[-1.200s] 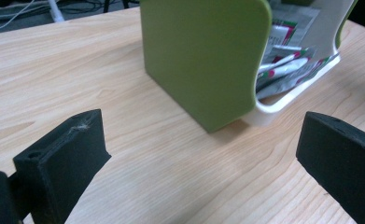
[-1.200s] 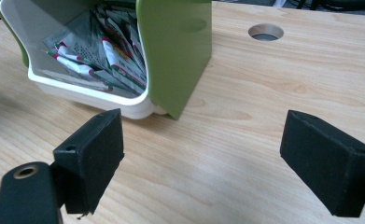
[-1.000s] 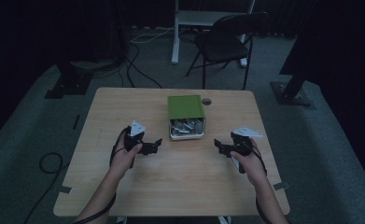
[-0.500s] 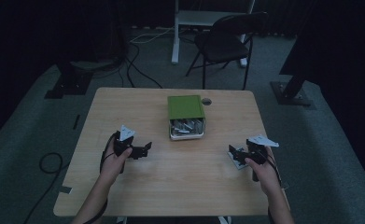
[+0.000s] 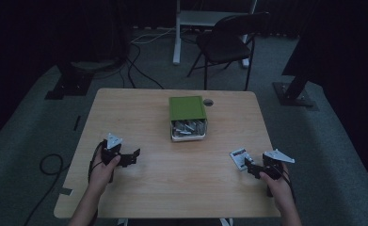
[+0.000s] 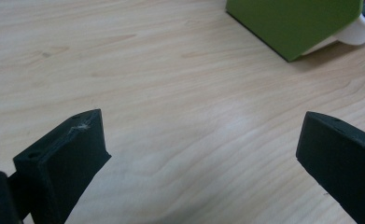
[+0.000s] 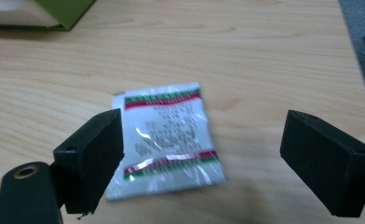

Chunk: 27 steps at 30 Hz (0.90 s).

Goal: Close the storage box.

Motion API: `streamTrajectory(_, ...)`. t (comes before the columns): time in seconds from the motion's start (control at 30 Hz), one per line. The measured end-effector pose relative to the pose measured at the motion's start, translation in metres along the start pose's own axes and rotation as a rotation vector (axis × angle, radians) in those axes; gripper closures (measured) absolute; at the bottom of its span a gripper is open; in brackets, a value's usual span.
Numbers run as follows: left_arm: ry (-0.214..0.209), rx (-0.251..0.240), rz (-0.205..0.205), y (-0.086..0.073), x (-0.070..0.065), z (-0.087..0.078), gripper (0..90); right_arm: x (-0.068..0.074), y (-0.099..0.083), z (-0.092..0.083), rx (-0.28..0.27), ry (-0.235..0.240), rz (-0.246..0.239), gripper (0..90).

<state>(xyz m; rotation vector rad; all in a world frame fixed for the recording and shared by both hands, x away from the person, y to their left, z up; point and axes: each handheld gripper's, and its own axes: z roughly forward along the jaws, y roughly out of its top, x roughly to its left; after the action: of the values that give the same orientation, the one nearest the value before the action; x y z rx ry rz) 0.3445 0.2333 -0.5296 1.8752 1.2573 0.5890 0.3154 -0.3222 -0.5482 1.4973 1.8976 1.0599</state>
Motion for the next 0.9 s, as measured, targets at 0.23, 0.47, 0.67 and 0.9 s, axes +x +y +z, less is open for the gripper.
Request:
streamTrajectory(0.23,0.052,0.037,-0.020,-0.016,0.010,-0.011,2.3,-0.005,-0.013,-0.012,0.018,-0.017,-0.002,13.2)
streamTrajectory(0.47,0.083,0.062,-0.054,-0.029,0.017,-0.021,2.3,-0.003,-0.025,-0.017,0.051,-0.027,-0.011,13.2)
streamTrajectory(0.67,0.136,0.090,-0.051,-0.042,0.026,-0.030,2.3,0.000,-0.034,-0.021,0.079,-0.040,-0.026,13.2)
streamTrajectory(0.9,0.182,0.122,-0.052,-0.056,0.033,-0.039,2.3,0.003,-0.036,-0.023,0.119,-0.058,-0.049,13.2)
